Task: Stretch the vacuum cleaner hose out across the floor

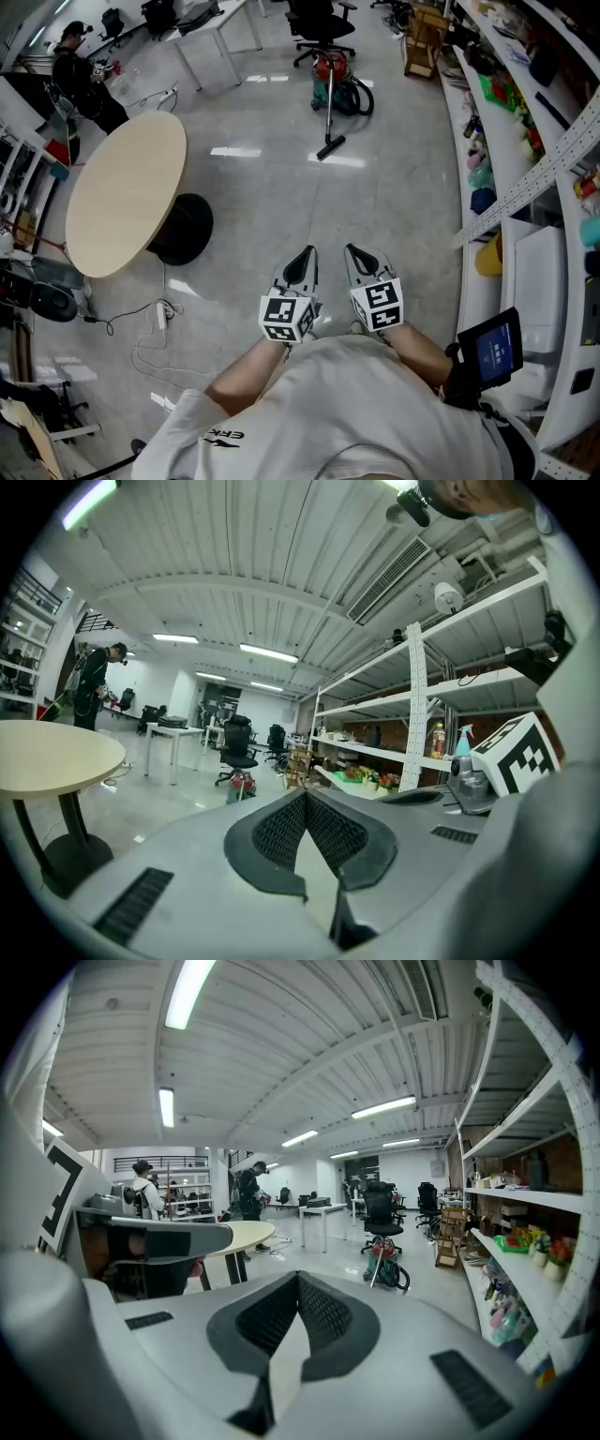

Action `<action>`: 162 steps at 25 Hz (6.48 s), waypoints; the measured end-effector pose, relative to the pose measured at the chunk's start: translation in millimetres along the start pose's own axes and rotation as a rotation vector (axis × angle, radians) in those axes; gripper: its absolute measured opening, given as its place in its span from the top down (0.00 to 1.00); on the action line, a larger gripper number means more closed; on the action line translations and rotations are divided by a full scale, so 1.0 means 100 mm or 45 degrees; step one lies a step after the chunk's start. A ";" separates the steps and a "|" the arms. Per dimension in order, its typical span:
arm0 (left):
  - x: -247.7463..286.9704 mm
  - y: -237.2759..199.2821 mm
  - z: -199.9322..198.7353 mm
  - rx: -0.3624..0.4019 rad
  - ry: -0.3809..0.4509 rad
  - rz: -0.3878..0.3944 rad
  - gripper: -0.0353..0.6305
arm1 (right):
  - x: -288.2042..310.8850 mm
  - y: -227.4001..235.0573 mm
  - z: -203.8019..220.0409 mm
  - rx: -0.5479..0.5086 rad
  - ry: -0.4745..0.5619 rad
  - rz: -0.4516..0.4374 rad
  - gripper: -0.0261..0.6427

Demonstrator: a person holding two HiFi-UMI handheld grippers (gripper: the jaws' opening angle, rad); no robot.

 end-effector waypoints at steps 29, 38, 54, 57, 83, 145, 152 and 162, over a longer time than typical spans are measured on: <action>1.90 -0.40 -0.19 0.066 -0.035 0.047 0.94 | 1.18 1.27 -0.31 -0.032 -0.034 0.084 0.96; 2.51 -1.04 -0.35 0.031 -0.051 0.151 0.94 | 1.98 1.44 -0.66 -0.027 -0.018 0.138 0.96; 4.07 -0.87 -0.41 0.051 -0.076 0.133 0.94 | 2.57 2.89 -0.86 -0.002 0.009 0.121 0.96; 4.48 -0.75 -0.47 0.068 -0.078 0.120 0.94 | 2.69 3.30 -0.96 -0.012 0.018 0.101 0.96; 6.38 -1.27 -0.64 0.053 -0.041 -0.115 0.94 | 4.18 4.86 -1.27 -0.026 -0.039 -0.026 0.96; 10.97 -4.30 -0.88 -0.054 -0.226 -0.405 0.94 | 9.45 7.79 -2.25 -0.030 -0.301 -0.172 0.96; 11.25 -4.69 -0.63 -0.070 -0.311 -0.407 0.94 | 10.00 7.91 -2.13 -0.047 -0.383 -0.175 0.96; 11.99 -5.03 -0.21 -0.081 -0.412 -0.462 0.94 | 10.89 8.42 -1.77 -0.021 -0.484 -0.237 0.96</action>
Point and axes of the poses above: the fingertips, and each gripper's own axes: x forward along the fingers, y to its right, z out of its underside, the point moved 8 cm from there along -x, backward along the fingers, and after that the axes turned 4 degrees about y, right-handed, at the moved point
